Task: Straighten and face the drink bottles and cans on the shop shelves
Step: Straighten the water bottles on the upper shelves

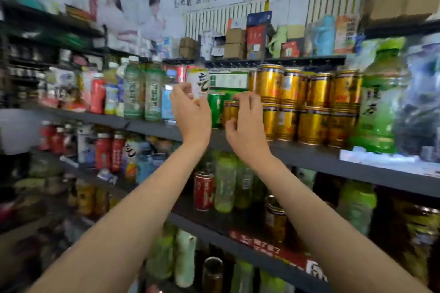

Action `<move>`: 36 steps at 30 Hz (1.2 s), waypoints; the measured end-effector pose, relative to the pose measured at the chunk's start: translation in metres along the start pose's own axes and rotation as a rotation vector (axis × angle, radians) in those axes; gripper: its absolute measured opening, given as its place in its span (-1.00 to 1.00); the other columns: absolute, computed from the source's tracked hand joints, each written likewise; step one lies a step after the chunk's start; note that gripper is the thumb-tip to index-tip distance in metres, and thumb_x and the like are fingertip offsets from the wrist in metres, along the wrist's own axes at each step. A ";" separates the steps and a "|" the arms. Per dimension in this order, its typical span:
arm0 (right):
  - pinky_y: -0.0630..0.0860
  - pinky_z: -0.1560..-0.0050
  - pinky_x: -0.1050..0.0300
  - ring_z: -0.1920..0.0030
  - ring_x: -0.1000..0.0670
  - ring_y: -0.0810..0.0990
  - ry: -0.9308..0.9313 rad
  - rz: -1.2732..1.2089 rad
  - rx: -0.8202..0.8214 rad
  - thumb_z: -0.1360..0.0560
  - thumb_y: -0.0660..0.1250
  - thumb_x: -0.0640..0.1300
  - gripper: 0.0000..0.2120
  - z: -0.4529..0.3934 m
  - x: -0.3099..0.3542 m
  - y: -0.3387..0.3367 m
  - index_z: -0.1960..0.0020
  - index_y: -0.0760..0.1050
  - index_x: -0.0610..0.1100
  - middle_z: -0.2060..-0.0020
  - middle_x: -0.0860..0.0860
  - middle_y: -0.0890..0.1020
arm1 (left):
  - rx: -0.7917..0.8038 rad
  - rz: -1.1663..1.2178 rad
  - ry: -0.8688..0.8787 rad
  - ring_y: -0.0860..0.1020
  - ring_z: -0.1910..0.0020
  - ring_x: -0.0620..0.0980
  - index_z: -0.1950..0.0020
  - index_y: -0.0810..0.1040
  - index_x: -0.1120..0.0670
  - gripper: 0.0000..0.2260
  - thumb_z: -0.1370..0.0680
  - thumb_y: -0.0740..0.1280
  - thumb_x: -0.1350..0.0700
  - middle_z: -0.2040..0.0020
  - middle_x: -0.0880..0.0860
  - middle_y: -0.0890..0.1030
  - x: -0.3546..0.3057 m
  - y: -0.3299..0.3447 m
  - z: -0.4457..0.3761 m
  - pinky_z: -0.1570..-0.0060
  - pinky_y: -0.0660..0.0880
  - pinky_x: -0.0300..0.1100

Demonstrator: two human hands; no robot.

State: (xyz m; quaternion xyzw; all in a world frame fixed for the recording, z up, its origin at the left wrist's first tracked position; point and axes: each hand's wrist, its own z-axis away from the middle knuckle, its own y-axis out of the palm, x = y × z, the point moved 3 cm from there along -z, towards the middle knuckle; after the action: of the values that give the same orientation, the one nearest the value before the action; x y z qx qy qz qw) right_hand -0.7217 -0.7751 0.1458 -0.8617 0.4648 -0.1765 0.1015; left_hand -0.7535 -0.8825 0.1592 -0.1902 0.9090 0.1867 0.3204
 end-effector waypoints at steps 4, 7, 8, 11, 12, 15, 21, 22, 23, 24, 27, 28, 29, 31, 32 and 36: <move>0.22 -0.23 0.17 -0.31 -0.17 0.34 0.162 -0.119 0.248 -0.48 0.14 -0.41 -0.54 -0.035 0.020 0.091 -0.37 0.23 -0.31 -0.29 -0.23 0.37 | 0.064 -0.123 -0.081 0.38 -0.29 0.05 -0.37 0.27 0.22 -0.62 -0.56 0.20 0.30 -0.29 0.14 0.40 0.072 -0.032 -0.078 -0.12 0.26 -0.33; 0.26 -0.16 0.29 -0.34 -0.14 0.36 0.251 -0.192 0.347 -0.49 0.15 -0.42 -0.51 -0.055 0.025 0.139 -0.41 0.21 -0.28 -0.34 -0.19 0.38 | 0.224 -0.152 -0.177 0.35 -0.34 0.03 -0.42 0.21 0.21 -0.57 -0.56 0.21 0.30 -0.37 0.12 0.37 0.118 -0.031 -0.116 -0.15 0.29 -0.31; 0.27 -0.12 0.34 -0.33 -0.13 0.38 0.290 -0.233 0.387 -0.49 0.16 -0.43 -0.50 -0.060 0.026 0.152 -0.41 0.21 -0.27 -0.32 -0.19 0.41 | 0.299 -0.153 -0.192 0.37 -0.33 0.04 -0.41 0.22 0.21 -0.58 -0.57 0.21 0.30 -0.37 0.13 0.37 0.130 -0.027 -0.124 -0.12 0.31 -0.30; 0.32 -0.18 0.27 -0.33 -0.10 0.40 0.399 -0.308 0.468 -0.47 0.18 -0.44 -0.47 -0.068 0.022 0.188 -0.41 0.21 -0.23 -0.31 -0.14 0.43 | 0.471 -0.101 -0.236 0.45 -0.26 0.09 -0.37 0.25 0.23 -0.60 -0.55 0.21 0.34 -0.30 0.17 0.44 0.159 -0.010 -0.140 -0.10 0.41 -0.18; 0.32 -0.20 0.25 -0.34 -0.10 0.39 0.423 -0.299 0.477 -0.46 0.21 -0.42 -0.44 -0.069 0.021 0.199 -0.43 0.19 -0.22 -0.33 -0.13 0.40 | 0.510 -0.073 -0.270 0.47 -0.24 0.10 -0.36 0.26 0.23 -0.61 -0.54 0.21 0.34 -0.27 0.17 0.47 0.168 -0.004 -0.144 -0.07 0.43 -0.18; 0.32 -0.37 0.04 -0.38 -0.14 0.33 0.518 -0.308 0.473 -0.46 0.23 -0.36 -0.30 -0.074 0.020 0.222 -0.51 -0.01 -0.21 -0.40 -0.15 0.30 | 0.578 -0.019 -0.351 0.48 -0.23 0.09 -0.35 0.27 0.23 -0.59 -0.52 0.29 0.30 -0.25 0.17 0.48 0.187 0.008 -0.154 -0.06 0.41 -0.18; 0.45 -0.22 0.04 -0.27 -0.15 0.45 0.670 -0.352 0.324 -0.51 0.15 -0.37 -0.50 -0.075 0.012 0.226 -0.42 0.14 -0.22 -0.29 -0.16 0.44 | 0.617 0.066 -0.475 0.50 -0.15 0.03 -0.33 0.33 0.18 -0.45 -0.42 0.46 0.11 -0.16 0.08 0.52 0.204 0.019 -0.156 -0.07 0.44 -0.14; 0.46 -0.17 0.06 -0.23 -0.13 0.47 0.662 -0.378 0.282 -0.50 0.14 -0.40 -0.53 -0.074 0.013 0.222 -0.39 0.19 -0.21 -0.23 -0.14 0.47 | 0.600 0.066 -0.457 0.52 -0.11 0.00 -0.28 0.39 0.15 -0.49 -0.40 0.48 0.08 -0.11 0.05 0.54 0.204 0.016 -0.157 -0.09 0.46 -0.12; 0.46 -0.14 0.09 -0.19 -0.10 0.48 0.658 -0.414 0.240 -0.50 0.14 -0.42 -0.55 -0.072 0.015 0.219 -0.36 0.23 -0.20 -0.15 -0.11 0.49 | 0.586 0.093 -0.439 0.54 -0.09 0.00 -0.21 0.44 0.12 -0.56 -0.40 0.48 0.08 -0.09 0.05 0.57 0.202 0.010 -0.156 -0.10 0.49 -0.10; 0.46 -0.11 0.13 -0.13 -0.06 0.49 0.651 -0.452 0.191 -0.50 0.13 -0.43 -0.59 -0.072 0.017 0.213 -0.31 0.27 -0.21 -0.06 -0.07 0.50 | 0.594 0.150 -0.434 0.57 -0.07 0.01 -0.16 0.48 0.11 -0.62 -0.40 0.48 0.09 -0.09 0.07 0.59 0.199 0.004 -0.155 -0.11 0.51 -0.08; 0.49 0.06 0.28 0.08 0.09 0.48 0.563 -0.502 0.021 -0.51 0.14 -0.41 -0.76 -0.074 0.025 0.188 -0.11 0.35 -0.16 0.07 -0.02 0.49 | 0.747 0.490 -0.502 0.59 -0.05 0.06 -0.14 0.51 0.14 -0.68 -0.41 0.41 0.12 -0.04 0.11 0.64 0.185 -0.012 -0.145 -0.05 0.54 -0.09; 0.49 0.12 0.32 0.13 0.13 0.47 0.517 -0.507 -0.033 -0.52 0.16 -0.39 -0.79 -0.074 0.028 0.177 -0.07 0.34 -0.14 0.07 -0.01 0.48 | 0.824 0.598 -0.531 0.60 -0.03 0.04 -0.14 0.51 0.14 -0.67 -0.40 0.39 0.10 -0.01 0.09 0.64 0.174 -0.015 -0.140 0.01 0.56 -0.14; 0.50 0.14 0.32 0.15 0.16 0.46 0.473 -0.515 -0.075 -0.53 0.17 -0.36 -0.81 -0.074 0.031 0.165 -0.06 0.34 -0.13 0.06 -0.01 0.48 | 0.904 0.676 -0.535 0.60 0.00 0.02 -0.14 0.51 0.13 -0.64 -0.38 0.38 0.07 0.00 0.08 0.64 0.162 -0.017 -0.135 0.07 0.57 -0.17; 0.52 0.12 0.25 0.11 0.10 0.48 0.395 -0.544 -0.142 -0.54 0.16 -0.33 -0.86 -0.071 0.035 0.138 -0.06 0.36 -0.15 0.02 -0.07 0.49 | 1.039 0.776 -0.486 0.62 0.01 0.00 -0.14 0.53 0.11 -0.56 -0.31 0.47 0.00 -0.02 0.08 0.64 0.130 -0.013 -0.124 0.10 0.57 -0.19; 0.52 0.11 0.23 0.08 0.06 0.50 0.354 -0.548 -0.183 -0.54 0.15 -0.32 -0.87 -0.070 0.035 0.122 -0.05 0.37 -0.17 0.00 -0.11 0.50 | 1.080 0.822 -0.458 0.63 0.02 -0.01 -0.12 0.54 0.11 -0.52 -0.25 0.52 -0.02 -0.01 0.08 0.65 0.113 -0.008 -0.118 0.10 0.57 -0.18; 0.52 -0.03 0.00 -0.03 -0.07 0.48 0.181 -0.386 -0.342 -0.47 0.19 -0.18 -0.81 -0.059 0.028 0.039 -0.07 0.37 -0.15 -0.01 -0.12 0.48 | 1.186 0.937 -0.378 0.64 0.09 -0.04 -0.08 0.55 0.09 -0.54 -0.25 0.55 0.00 0.07 0.04 0.67 0.033 0.028 -0.082 0.15 0.58 -0.19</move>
State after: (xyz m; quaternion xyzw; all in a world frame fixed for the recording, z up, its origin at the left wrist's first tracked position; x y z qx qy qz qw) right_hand -0.7608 -0.8206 0.1925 -0.9197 0.3222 -0.1877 -0.1226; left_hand -0.8323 -0.9037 0.2030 0.4519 0.7724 -0.1856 0.4060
